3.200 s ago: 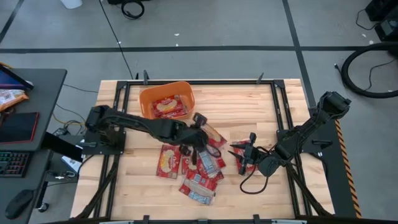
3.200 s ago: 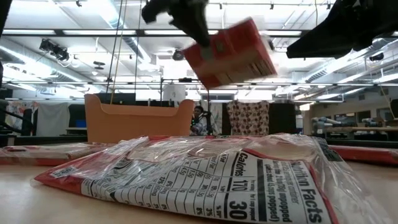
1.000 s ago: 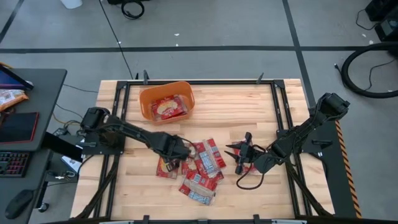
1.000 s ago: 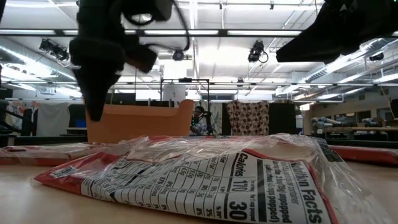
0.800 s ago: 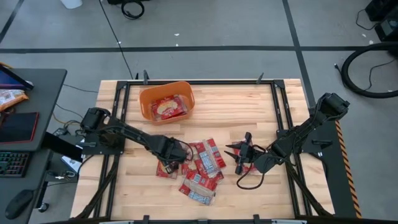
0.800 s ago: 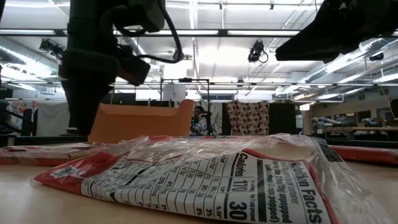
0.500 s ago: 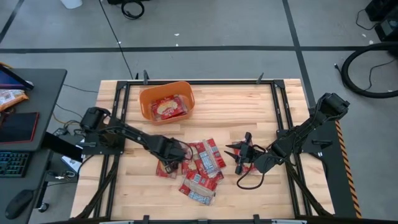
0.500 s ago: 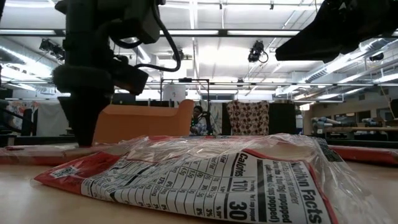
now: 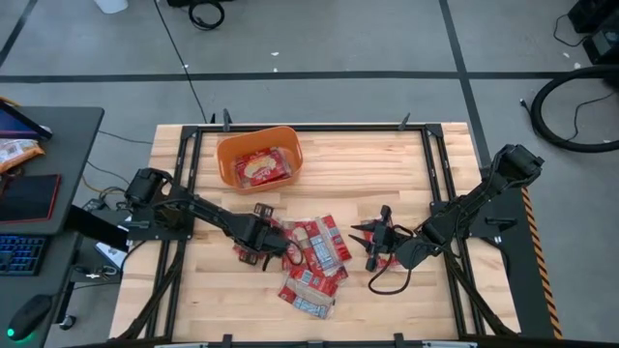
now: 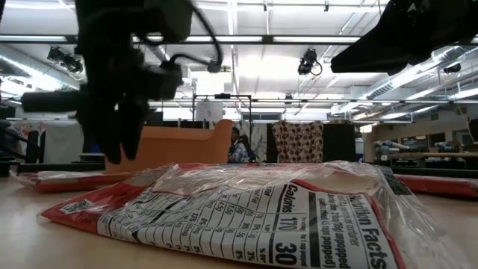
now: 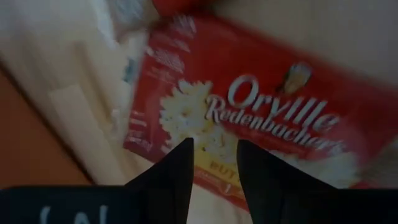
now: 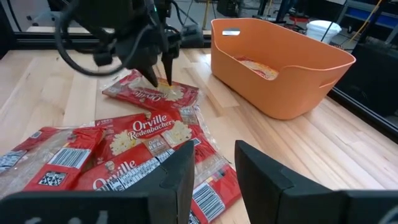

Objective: Sort popcorn bags into baskets
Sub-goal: Put the red popcorn bag into the orange bin

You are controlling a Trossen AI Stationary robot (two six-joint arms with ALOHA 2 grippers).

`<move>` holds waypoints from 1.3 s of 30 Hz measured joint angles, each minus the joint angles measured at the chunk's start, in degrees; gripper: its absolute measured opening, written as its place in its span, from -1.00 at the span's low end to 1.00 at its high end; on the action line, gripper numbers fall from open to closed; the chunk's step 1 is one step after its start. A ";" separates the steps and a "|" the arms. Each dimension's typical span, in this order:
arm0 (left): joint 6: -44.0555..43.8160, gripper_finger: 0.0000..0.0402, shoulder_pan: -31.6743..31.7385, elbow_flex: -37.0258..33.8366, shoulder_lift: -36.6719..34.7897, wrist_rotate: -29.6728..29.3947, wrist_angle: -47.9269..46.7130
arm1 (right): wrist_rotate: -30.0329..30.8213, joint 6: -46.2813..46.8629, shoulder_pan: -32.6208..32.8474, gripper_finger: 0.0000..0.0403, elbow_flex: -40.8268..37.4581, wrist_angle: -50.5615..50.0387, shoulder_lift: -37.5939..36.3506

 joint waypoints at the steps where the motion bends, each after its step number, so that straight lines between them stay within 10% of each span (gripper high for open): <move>1: -2.20 -0.36 -0.08 1.44 0.00 0.38 -1.25 | 0.00 -0.04 0.00 -0.40 0.00 0.01 0.00; 8: -28.89 -0.34 -1.50 6.55 -0.09 3.04 0.51 | -0.08 0.28 0.00 -0.40 0.00 0.01 0.00; 22: -41.24 0.19 -6.19 6.50 6.63 3.53 0.86 | -0.70 -0.18 -0.37 -0.40 0.00 0.93 0.00; 39: -37.51 -0.35 -6.12 6.43 10.60 1.18 -12.15 | -0.85 -1.12 -0.39 -0.40 0.00 1.32 0.00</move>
